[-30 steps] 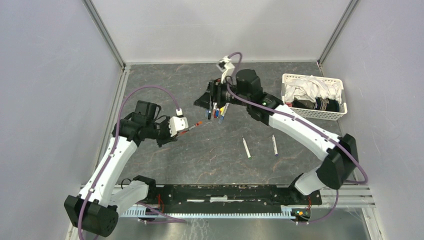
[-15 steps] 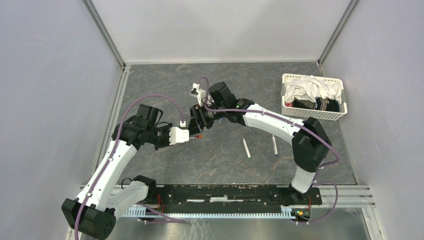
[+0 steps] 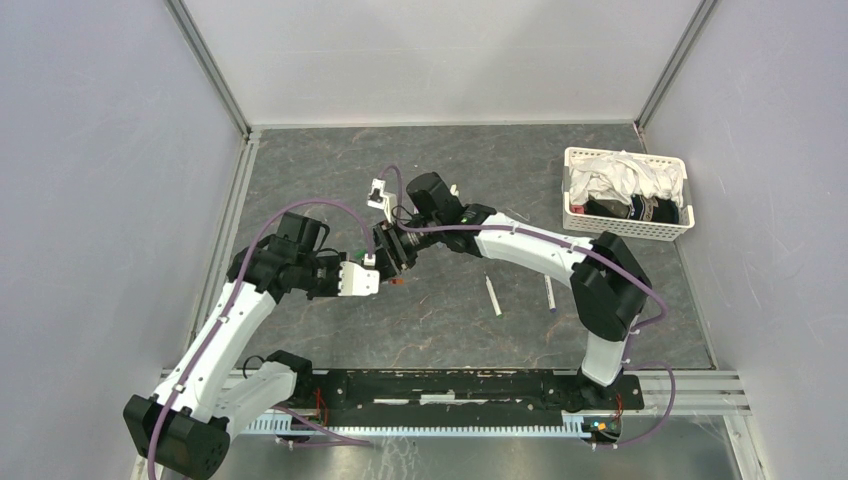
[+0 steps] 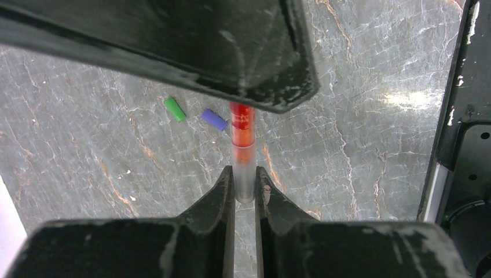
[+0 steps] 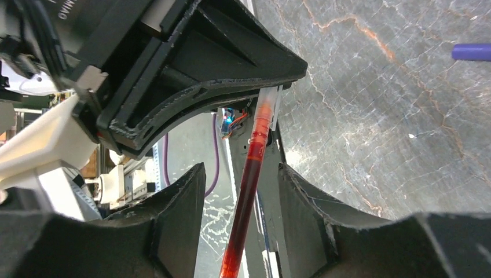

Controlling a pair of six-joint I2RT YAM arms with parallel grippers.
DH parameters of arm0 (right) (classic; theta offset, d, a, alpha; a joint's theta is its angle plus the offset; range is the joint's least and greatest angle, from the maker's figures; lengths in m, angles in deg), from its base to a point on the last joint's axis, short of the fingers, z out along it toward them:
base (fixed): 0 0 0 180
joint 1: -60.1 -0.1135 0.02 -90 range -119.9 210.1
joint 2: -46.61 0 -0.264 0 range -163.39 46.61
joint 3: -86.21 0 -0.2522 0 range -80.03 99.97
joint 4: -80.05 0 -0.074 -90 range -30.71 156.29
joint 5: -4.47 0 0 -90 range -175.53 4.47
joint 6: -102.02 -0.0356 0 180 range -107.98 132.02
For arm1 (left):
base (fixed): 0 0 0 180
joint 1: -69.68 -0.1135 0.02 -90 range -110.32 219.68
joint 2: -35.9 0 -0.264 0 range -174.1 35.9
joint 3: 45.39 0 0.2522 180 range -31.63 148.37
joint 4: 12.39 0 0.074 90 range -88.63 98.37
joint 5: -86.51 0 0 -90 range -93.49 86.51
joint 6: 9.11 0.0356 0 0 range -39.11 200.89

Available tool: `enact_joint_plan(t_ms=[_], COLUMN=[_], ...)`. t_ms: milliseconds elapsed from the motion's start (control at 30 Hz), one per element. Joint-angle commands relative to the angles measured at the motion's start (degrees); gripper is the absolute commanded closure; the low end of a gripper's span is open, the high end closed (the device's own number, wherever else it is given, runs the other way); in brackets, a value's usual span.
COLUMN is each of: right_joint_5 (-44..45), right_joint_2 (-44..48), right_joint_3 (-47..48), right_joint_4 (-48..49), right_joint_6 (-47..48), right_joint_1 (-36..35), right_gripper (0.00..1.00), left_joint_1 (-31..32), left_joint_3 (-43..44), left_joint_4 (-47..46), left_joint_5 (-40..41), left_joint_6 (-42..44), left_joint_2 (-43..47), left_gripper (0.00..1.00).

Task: Open the pen caps
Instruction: Open the pen cap from the pen.

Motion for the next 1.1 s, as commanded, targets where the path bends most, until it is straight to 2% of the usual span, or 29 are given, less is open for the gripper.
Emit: enact_joint_plan(t_ms=[0, 167, 200, 267, 300, 367, 400, 467, 600, 667, 733, 1000, 1067], right_joint_5=[-0.11, 0.02, 0.02, 0.39, 0.73, 0.98, 0.91, 1.01, 0.29, 0.19, 0.27, 0.2, -0.02], right_joint_2=[-1.38, -1.94, -2.03, -1.83, -1.77, -1.36, -1.09, -0.46, 0.35, 0.53, 0.8, 2.12, 2.89], right_joint_3=[0.54, 0.63, 0.61, 0.71, 0.8, 0.72, 0.64, 0.31, -0.84, -1.04, -1.28, -3.38, -4.44], right_joint_4=[2.1, 1.78, 1.7, 1.23, 0.84, 0.51, 0.45, 0.35, 1.75, 1.87, 1.96, 1.72, 1.71], right_joint_6=[-0.42, 0.11, 0.23, 0.53, 0.92, 1.46, 1.8, 2.21, 1.68, 1.59, 1.58, 2.2, 2.45], right_joint_1=[-0.98, -1.74, -1.85, -1.81, -1.87, -1.85, -1.81, -1.76, -1.61, -1.58, -1.5, -0.59, -0.05], right_gripper=[0.5, 0.57, 0.61, 0.75, 0.83, 0.95, 1.0, 1.0, 1.0, 1.0, 1.0, 1.0, 1.0], left_joint_1=[0.4, 0.39, 0.4, 0.47, 0.47, 0.47, 0.54, 0.47, 0.53, 0.55, 0.47, 0.49, 0.55], left_joint_3=[1.08, 2.63, 2.82, 3.28, 3.53, 4.13, 4.39, 4.73, 4.6, 4.42, 4.33, 3.8, 3.7], left_joint_4=[-1.59, -1.56, -1.56, -1.2, -0.68, 0.31, 1.24, 2.56, 3.27, 3.19, 3.19, 3.75, 3.97], left_joint_5=[-0.75, -1.35, -1.69, -2.21, -2.88, -4.14, -5.02, -6.58, -7.83, -7.88, -7.86, -6.94, -6.65], left_joint_6=[1.41, -0.12, -0.36, -0.44, -0.61, -1.48, -1.56, -1.61, -1.89, -1.98, -2.01, -0.42, 0.03], left_joint_2=[0.41, -0.04, -0.03, -0.13, -0.19, -0.37, -0.54, -0.73, -1.28, -1.67, -1.94, -2.88, -2.93], left_gripper=[0.98, 0.98, 0.98, 0.97, 0.92, 0.6, 0.49, 0.4, 0.37, 0.39, 0.45, 0.95, 0.98])
